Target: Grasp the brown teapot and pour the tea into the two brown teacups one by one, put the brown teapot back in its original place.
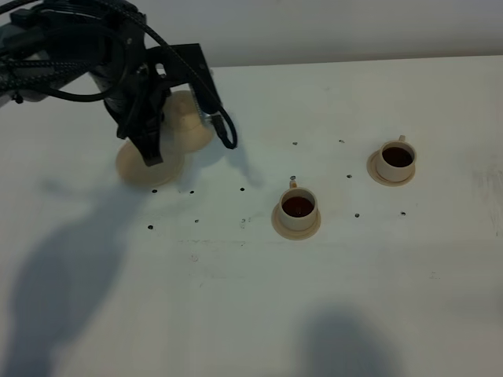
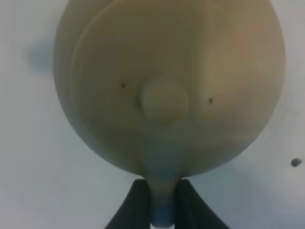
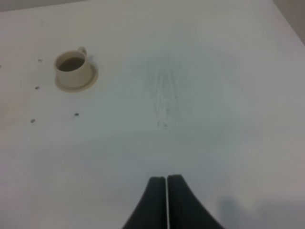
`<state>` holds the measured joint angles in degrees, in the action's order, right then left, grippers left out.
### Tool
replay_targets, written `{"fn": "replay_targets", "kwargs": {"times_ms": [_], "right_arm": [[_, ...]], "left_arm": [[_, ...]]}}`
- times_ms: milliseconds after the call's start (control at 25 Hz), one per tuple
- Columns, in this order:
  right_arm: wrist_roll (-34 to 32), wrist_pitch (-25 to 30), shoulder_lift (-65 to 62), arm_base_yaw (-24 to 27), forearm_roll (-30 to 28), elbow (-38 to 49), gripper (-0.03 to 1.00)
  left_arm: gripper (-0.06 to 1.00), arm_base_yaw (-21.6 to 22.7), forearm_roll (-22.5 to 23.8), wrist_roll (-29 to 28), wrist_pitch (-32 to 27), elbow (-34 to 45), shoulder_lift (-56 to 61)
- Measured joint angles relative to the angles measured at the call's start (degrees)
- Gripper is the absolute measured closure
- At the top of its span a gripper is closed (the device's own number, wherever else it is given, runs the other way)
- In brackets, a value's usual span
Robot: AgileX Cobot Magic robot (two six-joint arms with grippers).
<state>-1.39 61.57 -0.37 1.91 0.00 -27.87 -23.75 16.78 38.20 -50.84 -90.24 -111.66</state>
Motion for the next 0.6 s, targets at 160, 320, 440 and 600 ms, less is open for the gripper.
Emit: {"fn": "replay_targets", "kwargs": {"times_ms": [160,320,440,600], "right_arm": [[0.0,0.0,0.0,0.0,0.0,0.0,0.99],[0.0,0.0,0.0,0.0,0.0,0.0,0.99],[0.0,0.0,0.0,0.0,0.0,0.0,0.99],[0.0,0.0,0.0,0.0,0.0,0.0,0.99]], "left_arm": [[0.78,1.0,0.2,0.0,0.5,0.4,-0.6],[0.78,2.0,0.1,-1.2,4.7,4.2,-0.7],[0.78,2.9,0.7,-3.5,6.7,7.2,-0.7],[0.78,4.7,1.0,-5.7,7.7,8.9,-0.7]]}}
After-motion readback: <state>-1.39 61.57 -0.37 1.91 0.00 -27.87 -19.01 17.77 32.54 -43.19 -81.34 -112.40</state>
